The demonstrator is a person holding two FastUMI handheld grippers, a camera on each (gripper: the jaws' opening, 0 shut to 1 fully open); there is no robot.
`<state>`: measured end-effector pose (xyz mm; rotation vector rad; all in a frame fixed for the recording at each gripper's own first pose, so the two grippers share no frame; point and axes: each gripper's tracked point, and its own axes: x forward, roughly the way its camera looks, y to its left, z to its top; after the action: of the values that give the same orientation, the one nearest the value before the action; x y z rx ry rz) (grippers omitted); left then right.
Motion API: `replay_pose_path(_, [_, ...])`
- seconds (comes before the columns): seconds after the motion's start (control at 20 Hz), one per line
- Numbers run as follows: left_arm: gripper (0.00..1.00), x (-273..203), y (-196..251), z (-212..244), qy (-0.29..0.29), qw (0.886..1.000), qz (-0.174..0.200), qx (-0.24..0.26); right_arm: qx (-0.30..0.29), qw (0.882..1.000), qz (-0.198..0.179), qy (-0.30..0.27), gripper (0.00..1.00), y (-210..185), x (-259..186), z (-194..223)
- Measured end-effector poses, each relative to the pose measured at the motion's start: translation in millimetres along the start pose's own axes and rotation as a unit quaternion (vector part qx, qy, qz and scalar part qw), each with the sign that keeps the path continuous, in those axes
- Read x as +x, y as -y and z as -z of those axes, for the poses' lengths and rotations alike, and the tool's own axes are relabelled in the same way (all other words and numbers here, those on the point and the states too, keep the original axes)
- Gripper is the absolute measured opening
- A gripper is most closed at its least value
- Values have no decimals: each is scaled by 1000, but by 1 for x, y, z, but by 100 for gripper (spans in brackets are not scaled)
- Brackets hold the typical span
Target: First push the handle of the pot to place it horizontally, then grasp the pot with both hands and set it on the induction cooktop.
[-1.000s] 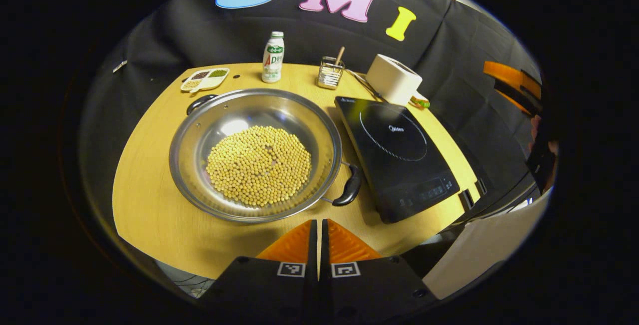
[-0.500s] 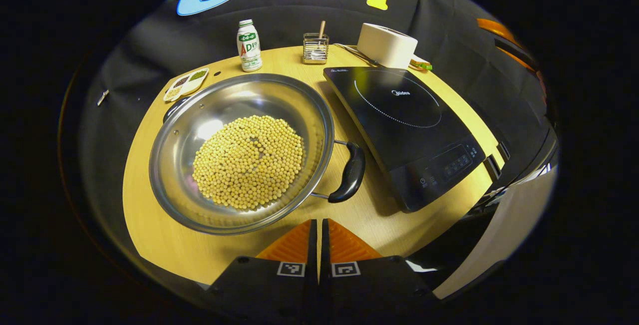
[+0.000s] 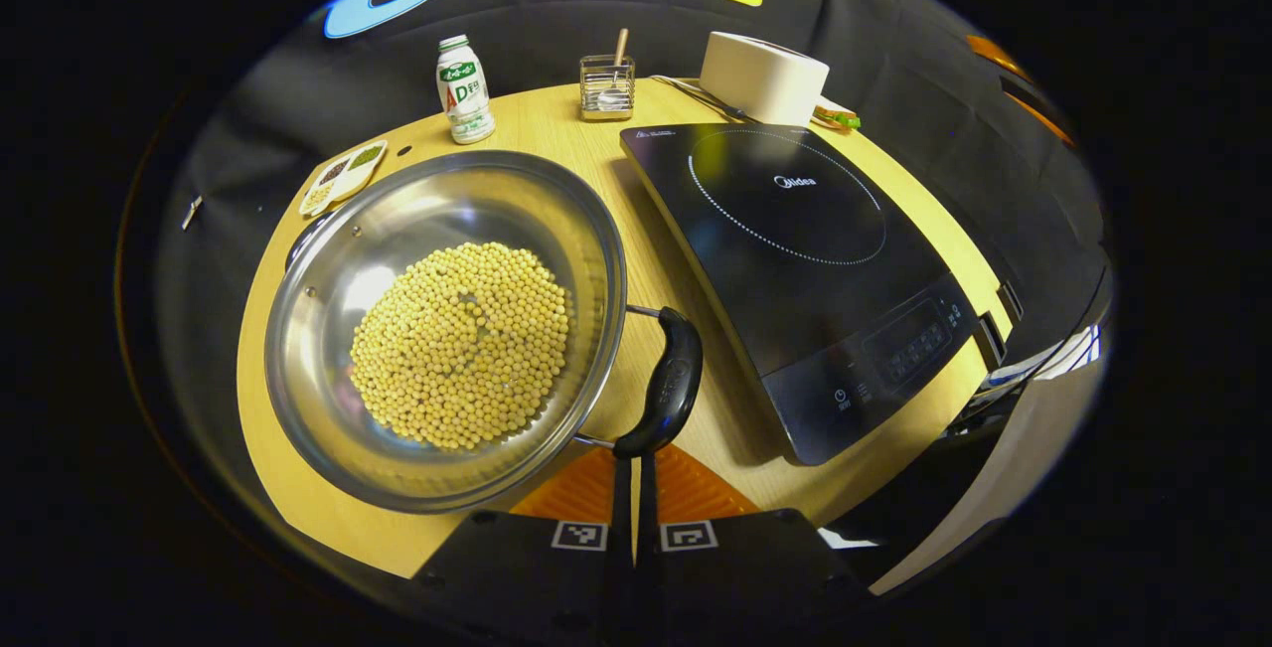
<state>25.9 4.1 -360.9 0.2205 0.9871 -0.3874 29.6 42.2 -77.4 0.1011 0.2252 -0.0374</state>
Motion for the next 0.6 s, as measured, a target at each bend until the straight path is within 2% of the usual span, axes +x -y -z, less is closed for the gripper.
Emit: replay_pose_path(0.6, [5,20,10,-39,10,1000,-1,-3,6,1000,16,-5,99,24,4,0])
